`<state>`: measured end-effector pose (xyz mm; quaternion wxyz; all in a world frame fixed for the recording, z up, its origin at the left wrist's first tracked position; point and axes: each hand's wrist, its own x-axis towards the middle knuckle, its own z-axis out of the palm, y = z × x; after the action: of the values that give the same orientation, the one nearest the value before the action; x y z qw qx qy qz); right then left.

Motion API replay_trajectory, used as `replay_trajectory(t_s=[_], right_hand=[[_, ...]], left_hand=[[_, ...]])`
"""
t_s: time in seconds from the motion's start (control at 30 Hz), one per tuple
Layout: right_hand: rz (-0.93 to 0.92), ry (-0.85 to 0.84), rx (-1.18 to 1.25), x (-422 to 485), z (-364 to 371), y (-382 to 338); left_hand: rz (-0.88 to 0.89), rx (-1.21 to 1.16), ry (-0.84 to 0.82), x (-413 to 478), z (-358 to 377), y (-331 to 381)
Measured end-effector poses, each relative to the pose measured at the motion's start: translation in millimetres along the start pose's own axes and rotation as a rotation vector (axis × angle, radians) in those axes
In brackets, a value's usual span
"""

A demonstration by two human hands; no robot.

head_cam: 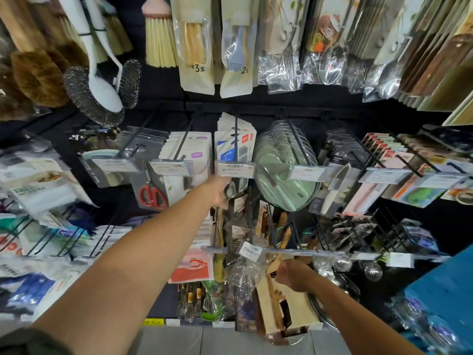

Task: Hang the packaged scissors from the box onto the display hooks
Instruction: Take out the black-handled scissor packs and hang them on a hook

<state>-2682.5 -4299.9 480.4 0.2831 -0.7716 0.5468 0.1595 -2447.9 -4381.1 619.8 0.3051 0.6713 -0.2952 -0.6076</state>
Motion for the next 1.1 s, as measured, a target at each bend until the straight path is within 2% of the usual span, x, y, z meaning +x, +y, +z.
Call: replay_trajectory(t_s=[0.03, 0.07, 0.17, 0.27, 0.33, 0.47, 0.53, 0.67, 0.7, 0.73, 0.83, 0.97, 1.1], right_hand=[[-0.041, -0.073, -0.094, -2, -1, -4], [-0.004, -0.078, -0.069, -3, -3, -8], [-0.086, 0.019, -0.042, 0, 1, -21], [-0.084, -0.021, 0.085, 7, 10, -35], [-0.158, -0.052, 0.021, 15, 21, -48], [-0.161, -0.153, 0.009, 22, 51, -87], [-0.215, -0.196, -0.038, 24, 73, -108], [-0.285, -0.287, -0.117, 4, 115, -165], [-0.299, -0.317, -0.145, -3, 125, -180], [-0.317, -0.342, -0.179, -9, 136, -196], [-0.4, -0.379, -0.298, -22, 171, -250], [-0.502, -0.391, -0.439, -45, 231, -337], [-0.576, -0.39, -0.473, -78, 283, -432]], left_hand=[[-0.014, -0.046, -0.003, 7, -2, -12], [-0.032, -0.014, -0.048, 6, -2, -26], [-0.091, 0.204, -0.113, 4, -5, -76], [-0.054, 0.348, -0.065, -2, -11, -128], [-0.024, 0.448, -0.047, -10, -19, -160], [0.004, 0.886, -0.027, -40, -49, -230], [-0.08, 1.046, -0.013, -63, -64, -270], [-0.318, 0.974, -0.055, -110, -102, -358], [-0.376, 0.854, -0.016, -128, -111, -373], [-0.397, 0.835, 0.016, -146, -122, -386], [-0.405, 0.715, 0.172, -199, -162, -423], [-0.357, 0.719, 0.224, -274, -230, -471], [-0.362, 0.768, 0.259, -334, -304, -527]])
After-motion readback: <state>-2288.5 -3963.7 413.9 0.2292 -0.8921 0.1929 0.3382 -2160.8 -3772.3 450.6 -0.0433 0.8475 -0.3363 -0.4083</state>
